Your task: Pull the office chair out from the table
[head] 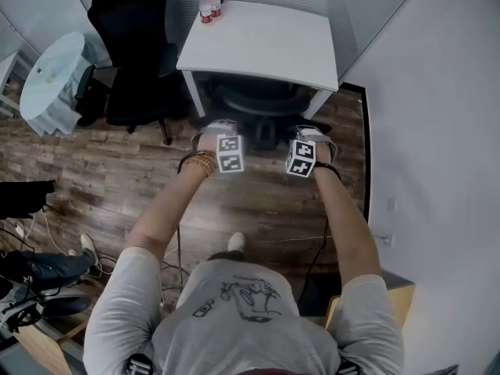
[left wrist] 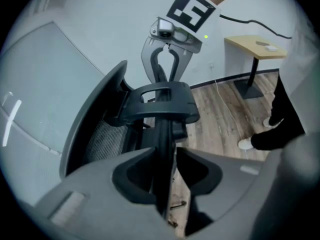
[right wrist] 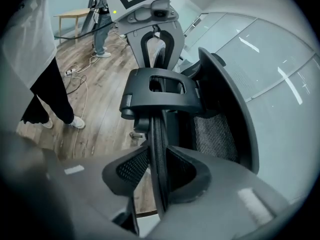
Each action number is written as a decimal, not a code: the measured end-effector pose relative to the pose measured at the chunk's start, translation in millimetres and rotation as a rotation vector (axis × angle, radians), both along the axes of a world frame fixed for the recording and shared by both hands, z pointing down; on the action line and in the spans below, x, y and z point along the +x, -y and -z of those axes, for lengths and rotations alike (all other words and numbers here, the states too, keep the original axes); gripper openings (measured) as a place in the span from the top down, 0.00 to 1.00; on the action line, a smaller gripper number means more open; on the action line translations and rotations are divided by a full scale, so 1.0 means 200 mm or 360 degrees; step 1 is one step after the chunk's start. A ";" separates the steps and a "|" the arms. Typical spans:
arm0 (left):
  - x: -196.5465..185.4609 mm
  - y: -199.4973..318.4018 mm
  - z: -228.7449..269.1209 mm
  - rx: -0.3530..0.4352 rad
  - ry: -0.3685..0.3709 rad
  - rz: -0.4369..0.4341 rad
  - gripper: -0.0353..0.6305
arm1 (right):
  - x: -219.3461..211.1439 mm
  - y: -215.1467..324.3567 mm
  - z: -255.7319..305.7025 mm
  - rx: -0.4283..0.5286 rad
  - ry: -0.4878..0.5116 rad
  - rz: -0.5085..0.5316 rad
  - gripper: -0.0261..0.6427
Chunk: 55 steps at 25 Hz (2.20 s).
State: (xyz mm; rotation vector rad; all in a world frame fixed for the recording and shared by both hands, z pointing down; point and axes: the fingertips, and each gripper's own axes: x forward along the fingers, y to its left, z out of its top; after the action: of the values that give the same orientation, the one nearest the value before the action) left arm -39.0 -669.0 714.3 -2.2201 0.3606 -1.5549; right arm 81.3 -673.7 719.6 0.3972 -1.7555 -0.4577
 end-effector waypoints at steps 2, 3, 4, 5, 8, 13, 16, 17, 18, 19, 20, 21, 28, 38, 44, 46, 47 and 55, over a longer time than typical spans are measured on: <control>-0.01 0.01 -0.01 0.0000 -0.0008 -0.0007 0.79 | 0.00 0.00 -0.01 -0.0002 -0.0006 0.0003 0.79; -0.01 0.00 -0.01 -0.0007 -0.0012 -0.0013 0.79 | 0.00 0.00 -0.01 0.0000 -0.0014 0.0010 0.80; -0.01 0.00 -0.01 -0.0012 -0.0015 -0.0019 0.80 | 0.00 0.00 -0.01 0.0004 -0.0024 0.0018 0.80; -0.02 -0.01 -0.01 -0.0014 -0.0015 -0.0022 0.80 | 0.00 0.00 -0.01 0.0007 -0.0035 0.0026 0.81; -0.02 -0.01 -0.02 -0.0023 -0.0008 -0.0025 0.81 | 0.00 -0.01 -0.02 0.0000 -0.0059 0.0024 0.81; -0.03 -0.03 -0.02 -0.0076 -0.0012 -0.0036 0.81 | -0.01 -0.02 -0.04 -0.0039 -0.0069 -0.0016 0.81; -0.04 -0.04 -0.02 -0.0069 -0.0006 -0.0040 0.82 | -0.02 -0.03 -0.03 -0.0044 -0.0069 -0.0038 0.81; -0.04 -0.04 -0.02 -0.0067 -0.0002 -0.0039 0.82 | -0.03 -0.04 -0.02 -0.0046 -0.0066 -0.0044 0.81; -0.05 -0.05 -0.02 -0.0068 0.0001 -0.0037 0.82 | -0.03 -0.04 -0.02 -0.0048 -0.0066 -0.0049 0.81; -0.06 -0.05 -0.02 -0.0072 0.0002 -0.0035 0.82 | -0.03 -0.05 -0.02 -0.0051 -0.0066 -0.0051 0.81; -0.06 -0.06 -0.02 -0.0079 0.0002 -0.0034 0.82 | -0.04 -0.06 -0.02 -0.0054 -0.0067 -0.0051 0.81; -0.07 -0.07 -0.02 -0.0086 0.0003 -0.0035 0.82 | -0.05 -0.07 -0.01 -0.0057 -0.0068 -0.0048 0.81; -0.13 -0.11 -0.03 -0.0117 0.0036 -0.0031 0.82 | -0.11 -0.14 -0.02 -0.0078 -0.0048 -0.0046 0.82; -0.16 -0.18 -0.04 -0.0113 0.0084 0.0020 0.82 | -0.13 -0.21 -0.02 -0.0081 -0.0052 -0.0096 0.82; -0.18 -0.25 -0.04 -0.0121 0.0088 0.0018 0.82 | -0.15 -0.29 -0.02 -0.0084 -0.0049 -0.0077 0.82; -0.15 -0.28 -0.04 -0.0119 0.0081 0.0016 0.82 | -0.13 -0.31 -0.02 -0.0090 -0.0055 -0.0080 0.82; -0.14 -0.29 -0.04 -0.0117 0.0082 0.0014 0.82 | -0.11 -0.32 -0.02 -0.0090 -0.0057 -0.0083 0.82; -0.03 -0.46 -0.03 -0.0142 0.0054 -0.0038 0.82 | -0.01 -0.46 -0.02 -0.0107 -0.0077 -0.0101 0.81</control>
State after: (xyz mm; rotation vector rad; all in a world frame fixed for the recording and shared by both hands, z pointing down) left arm -44.6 -577.6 721.0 -2.2530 0.2586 -1.6239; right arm 80.2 -582.6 723.7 0.3900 -1.7019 -0.3589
